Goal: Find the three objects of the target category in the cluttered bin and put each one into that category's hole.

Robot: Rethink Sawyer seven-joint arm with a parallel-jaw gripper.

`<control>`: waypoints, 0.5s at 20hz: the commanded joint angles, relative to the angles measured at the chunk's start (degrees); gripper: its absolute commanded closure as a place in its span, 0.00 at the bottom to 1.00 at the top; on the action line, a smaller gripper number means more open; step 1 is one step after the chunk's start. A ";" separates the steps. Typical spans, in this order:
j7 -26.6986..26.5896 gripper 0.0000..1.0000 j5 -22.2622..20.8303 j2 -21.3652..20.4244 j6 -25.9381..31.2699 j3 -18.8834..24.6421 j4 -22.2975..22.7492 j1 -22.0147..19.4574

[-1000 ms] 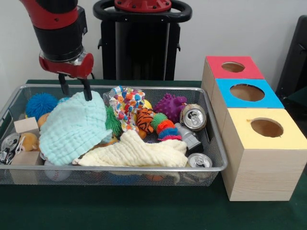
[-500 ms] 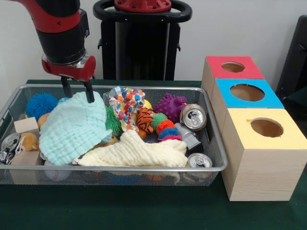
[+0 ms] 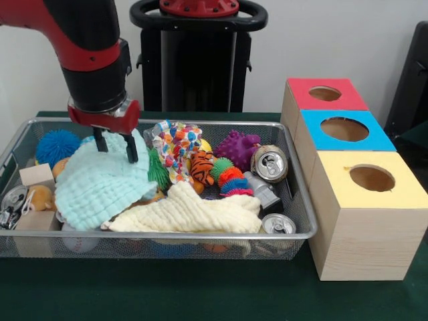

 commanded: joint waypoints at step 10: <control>2.72 0.00 -3.34 6.21 -8.04 1.95 2.22 4.23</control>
